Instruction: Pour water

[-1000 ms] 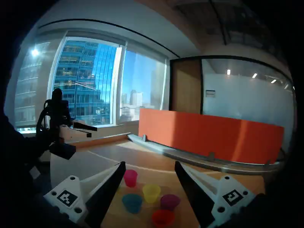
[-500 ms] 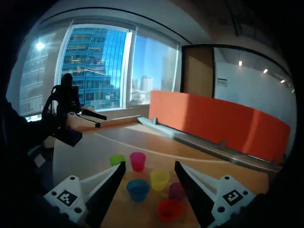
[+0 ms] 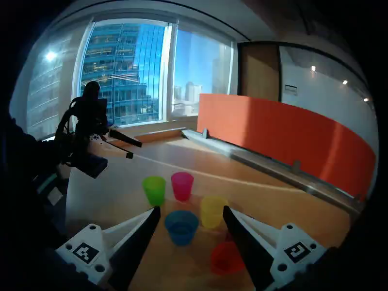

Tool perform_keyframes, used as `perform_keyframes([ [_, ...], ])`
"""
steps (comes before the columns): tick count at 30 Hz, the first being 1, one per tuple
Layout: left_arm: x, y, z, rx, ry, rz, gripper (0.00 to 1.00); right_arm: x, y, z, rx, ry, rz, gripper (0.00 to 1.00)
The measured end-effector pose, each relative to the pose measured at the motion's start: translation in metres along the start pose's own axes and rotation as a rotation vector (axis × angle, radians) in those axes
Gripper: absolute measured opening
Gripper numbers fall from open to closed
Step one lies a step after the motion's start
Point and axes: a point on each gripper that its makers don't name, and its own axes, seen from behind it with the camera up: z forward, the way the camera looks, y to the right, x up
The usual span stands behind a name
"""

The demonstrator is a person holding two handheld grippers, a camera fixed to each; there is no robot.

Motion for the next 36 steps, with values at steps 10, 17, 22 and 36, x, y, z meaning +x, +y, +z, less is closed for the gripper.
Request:
perform_keyframes([
  [10, -0.042, 0.006, 0.021, -0.016, -0.092, 0.031, 0.99, -0.031, -0.002, 0.023, 0.028, -0.07, -0.004, 1.0],
  [17, -0.063, 0.005, 0.032, -0.014, -0.144, 0.045, 0.98, -0.043, -0.006, 0.036, 0.048, -0.106, -0.015, 1.0],
  [22, -0.075, 0.004, 0.038, -0.019, -0.17, 0.044, 0.99, -0.053, -0.007, 0.047, 0.057, -0.135, -0.02, 1.0],
  [36, -0.097, 0.003, 0.058, -0.04, -0.244, 0.058, 0.98, -0.069, -0.017, 0.073, 0.097, -0.183, -0.025, 1.0],
])
